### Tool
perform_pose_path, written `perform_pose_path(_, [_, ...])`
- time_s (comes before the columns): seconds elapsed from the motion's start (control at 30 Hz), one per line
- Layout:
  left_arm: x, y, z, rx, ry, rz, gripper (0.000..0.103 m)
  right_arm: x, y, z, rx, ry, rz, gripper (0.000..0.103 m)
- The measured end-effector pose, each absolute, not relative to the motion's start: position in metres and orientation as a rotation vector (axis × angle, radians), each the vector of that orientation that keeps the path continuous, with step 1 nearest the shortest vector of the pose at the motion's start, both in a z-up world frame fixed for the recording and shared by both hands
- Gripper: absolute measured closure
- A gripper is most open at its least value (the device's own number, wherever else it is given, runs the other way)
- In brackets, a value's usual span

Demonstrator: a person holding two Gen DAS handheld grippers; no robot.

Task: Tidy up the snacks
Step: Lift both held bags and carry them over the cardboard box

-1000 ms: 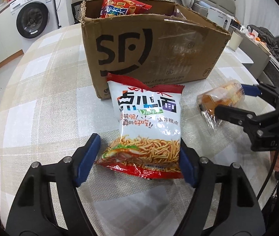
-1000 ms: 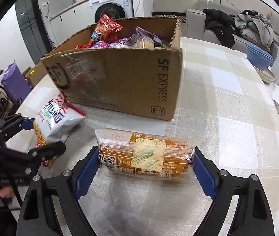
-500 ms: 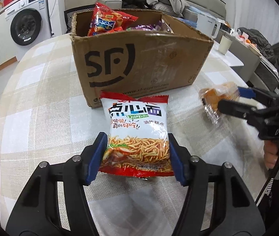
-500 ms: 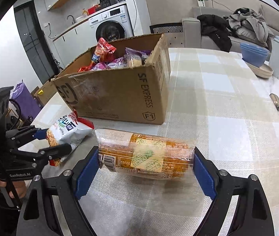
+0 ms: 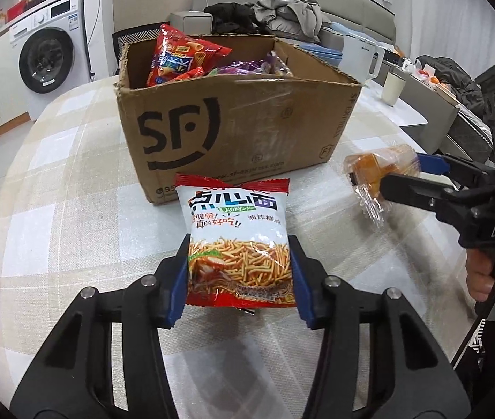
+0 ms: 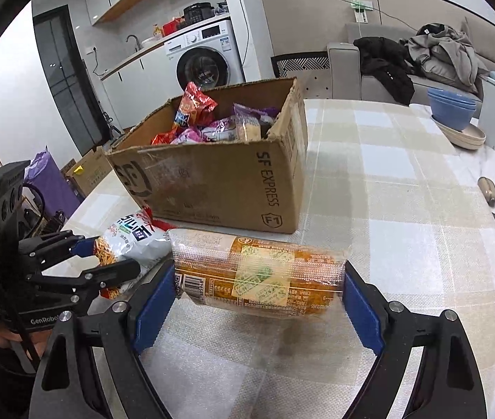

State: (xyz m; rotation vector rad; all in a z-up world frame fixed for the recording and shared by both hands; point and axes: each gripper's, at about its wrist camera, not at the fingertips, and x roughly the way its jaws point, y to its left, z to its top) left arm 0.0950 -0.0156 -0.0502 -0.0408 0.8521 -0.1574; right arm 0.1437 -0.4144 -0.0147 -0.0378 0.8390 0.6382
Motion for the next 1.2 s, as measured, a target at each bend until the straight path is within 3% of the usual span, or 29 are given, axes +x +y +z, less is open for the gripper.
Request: perform_pose_path(1.2, [0.034, -0.005, 0.034, -0.104, 0.674, -0.195, 0.056, 0.124, -0.427, 0.026, 0.04, 0.65, 0.683, 0.013])
